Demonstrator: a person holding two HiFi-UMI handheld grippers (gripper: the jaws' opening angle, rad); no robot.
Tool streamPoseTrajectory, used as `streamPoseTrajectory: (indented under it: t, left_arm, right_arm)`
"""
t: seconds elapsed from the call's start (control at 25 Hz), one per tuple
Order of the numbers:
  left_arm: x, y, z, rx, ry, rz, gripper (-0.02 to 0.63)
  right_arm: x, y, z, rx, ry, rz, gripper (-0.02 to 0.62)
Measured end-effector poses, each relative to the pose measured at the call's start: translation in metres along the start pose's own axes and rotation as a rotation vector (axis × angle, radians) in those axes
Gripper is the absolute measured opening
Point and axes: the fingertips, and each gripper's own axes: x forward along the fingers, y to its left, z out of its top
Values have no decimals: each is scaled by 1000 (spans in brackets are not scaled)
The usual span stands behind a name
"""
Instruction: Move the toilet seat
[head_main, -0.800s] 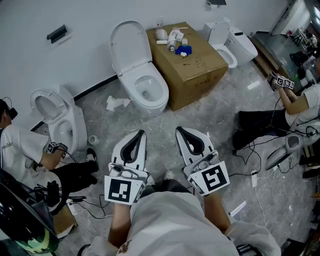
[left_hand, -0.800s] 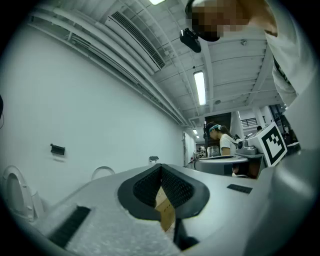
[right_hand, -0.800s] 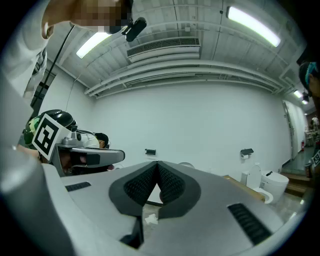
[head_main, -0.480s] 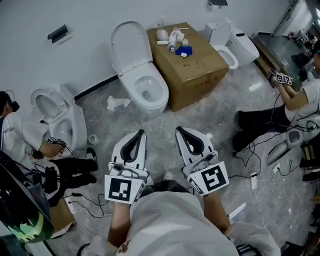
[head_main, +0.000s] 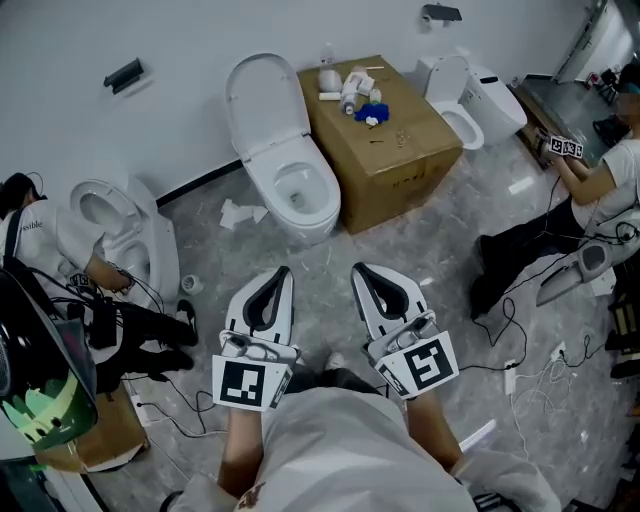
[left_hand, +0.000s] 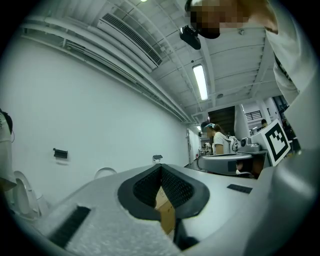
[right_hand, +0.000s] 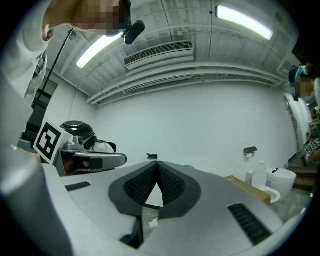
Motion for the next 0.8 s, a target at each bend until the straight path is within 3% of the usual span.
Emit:
streamPoseTrajectory:
  t: [0.28, 0.8]
  left_arm:
    - [16, 3, -3, 12, 4, -5, 9]
    - [75, 70, -21, -29, -6, -38, 9]
  right_arm:
    - [13, -11, -1, -7, -8, 2, 12]
    - [95, -35, -18, -21, 42, -29, 12]
